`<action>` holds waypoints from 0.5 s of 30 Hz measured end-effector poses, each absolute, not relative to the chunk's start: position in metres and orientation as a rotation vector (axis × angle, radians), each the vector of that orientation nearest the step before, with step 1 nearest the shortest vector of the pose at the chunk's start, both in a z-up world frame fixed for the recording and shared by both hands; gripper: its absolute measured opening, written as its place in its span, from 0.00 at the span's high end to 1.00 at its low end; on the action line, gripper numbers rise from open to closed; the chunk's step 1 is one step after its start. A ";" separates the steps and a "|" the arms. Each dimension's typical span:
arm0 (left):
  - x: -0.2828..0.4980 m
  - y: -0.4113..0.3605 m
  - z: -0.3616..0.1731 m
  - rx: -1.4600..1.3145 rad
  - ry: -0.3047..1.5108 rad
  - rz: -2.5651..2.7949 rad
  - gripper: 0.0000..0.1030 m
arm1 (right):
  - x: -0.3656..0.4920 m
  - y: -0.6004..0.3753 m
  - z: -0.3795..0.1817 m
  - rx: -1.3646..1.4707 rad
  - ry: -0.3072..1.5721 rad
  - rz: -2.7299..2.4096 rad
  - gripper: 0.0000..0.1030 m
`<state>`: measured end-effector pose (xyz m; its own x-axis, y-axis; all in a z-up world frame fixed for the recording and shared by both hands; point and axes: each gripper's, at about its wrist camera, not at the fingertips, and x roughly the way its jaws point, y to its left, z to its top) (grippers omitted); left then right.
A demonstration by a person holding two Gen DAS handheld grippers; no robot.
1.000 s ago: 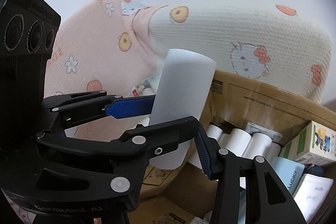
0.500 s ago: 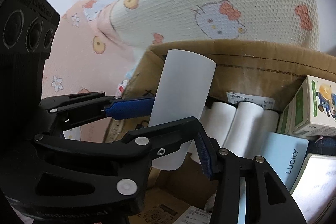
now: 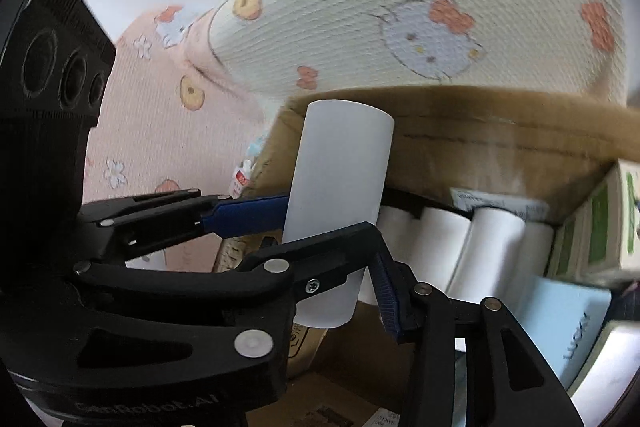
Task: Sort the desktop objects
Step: 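Lower the tube into the box beside the other tubes and open the left tool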
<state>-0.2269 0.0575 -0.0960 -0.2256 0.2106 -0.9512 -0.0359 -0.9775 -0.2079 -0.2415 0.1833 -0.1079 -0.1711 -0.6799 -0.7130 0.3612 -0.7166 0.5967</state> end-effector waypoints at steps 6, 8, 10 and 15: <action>-0.226 0.042 -0.090 -1.826 -0.281 2.335 0.52 | -0.239 0.172 -0.111 1.435 -0.358 -1.928 0.59; -0.225 0.043 -0.088 -1.818 -0.260 2.344 0.52 | -0.240 0.169 -0.114 1.439 -0.371 -1.912 0.59; -0.224 0.043 -0.087 -1.818 -0.230 2.345 0.52 | -0.242 0.164 -0.116 1.454 -0.357 -1.921 0.59; -0.223 0.042 -0.086 -1.812 -0.216 2.330 0.52 | -0.241 0.168 -0.124 1.497 -0.375 -1.911 0.60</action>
<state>-0.2227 0.0420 -0.0864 -0.2401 0.2313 -0.9428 -0.0542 -0.9729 -0.2249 -0.2412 0.1680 -0.1241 -0.1157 -0.6574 -0.7446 0.3269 -0.7331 0.5964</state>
